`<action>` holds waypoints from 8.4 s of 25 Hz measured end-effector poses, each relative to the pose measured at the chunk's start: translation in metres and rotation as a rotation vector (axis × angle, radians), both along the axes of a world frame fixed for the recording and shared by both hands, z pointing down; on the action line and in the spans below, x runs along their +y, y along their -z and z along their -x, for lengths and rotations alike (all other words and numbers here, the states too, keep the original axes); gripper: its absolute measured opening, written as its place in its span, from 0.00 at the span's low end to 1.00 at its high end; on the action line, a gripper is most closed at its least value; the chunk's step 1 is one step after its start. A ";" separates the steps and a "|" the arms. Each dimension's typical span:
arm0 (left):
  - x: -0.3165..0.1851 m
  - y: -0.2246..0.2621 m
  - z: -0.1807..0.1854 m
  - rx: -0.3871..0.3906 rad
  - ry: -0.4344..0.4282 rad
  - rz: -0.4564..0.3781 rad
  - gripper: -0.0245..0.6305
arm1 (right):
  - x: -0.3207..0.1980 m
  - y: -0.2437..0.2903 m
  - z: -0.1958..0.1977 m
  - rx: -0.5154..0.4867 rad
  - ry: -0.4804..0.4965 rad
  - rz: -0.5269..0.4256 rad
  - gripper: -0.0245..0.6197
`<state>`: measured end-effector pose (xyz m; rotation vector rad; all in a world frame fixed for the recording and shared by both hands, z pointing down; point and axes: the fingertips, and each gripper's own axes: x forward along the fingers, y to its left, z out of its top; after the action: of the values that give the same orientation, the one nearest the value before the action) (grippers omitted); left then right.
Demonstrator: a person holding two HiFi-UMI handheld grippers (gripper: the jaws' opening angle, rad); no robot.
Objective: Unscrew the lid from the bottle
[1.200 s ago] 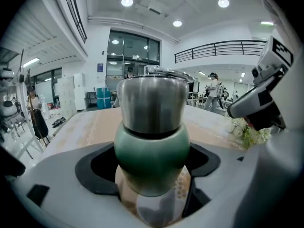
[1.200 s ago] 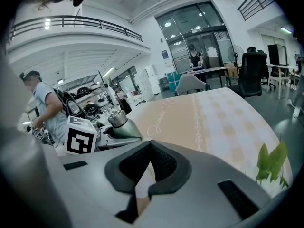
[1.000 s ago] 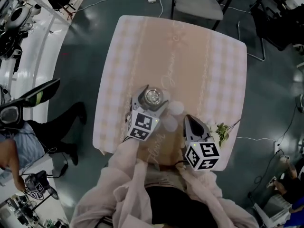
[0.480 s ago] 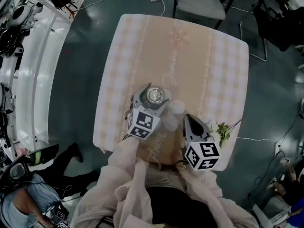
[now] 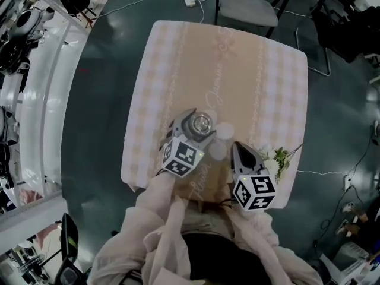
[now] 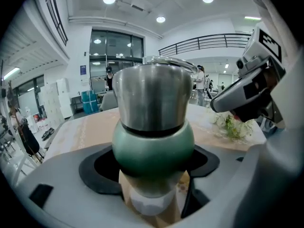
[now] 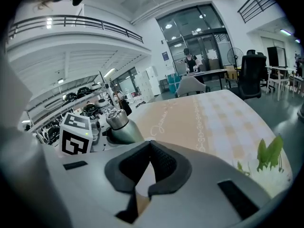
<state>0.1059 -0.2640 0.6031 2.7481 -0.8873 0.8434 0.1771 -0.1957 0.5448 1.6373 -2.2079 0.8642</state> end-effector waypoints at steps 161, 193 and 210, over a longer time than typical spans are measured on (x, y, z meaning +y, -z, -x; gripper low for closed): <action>0.156 0.100 0.030 -0.135 -0.522 0.058 0.64 | 0.089 0.152 0.135 0.006 0.902 -0.609 0.44; 0.158 0.102 0.036 -0.146 -0.541 0.045 0.64 | 0.092 0.154 0.140 -0.086 0.824 -0.603 0.40; 0.132 0.100 0.041 -0.085 -0.302 0.078 0.64 | 0.077 0.147 0.127 -0.007 0.557 -0.582 0.43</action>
<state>0.0646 -0.1322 0.5028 2.8363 -0.4444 1.0258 0.0496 -0.1183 0.3978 1.0678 -2.8727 0.0768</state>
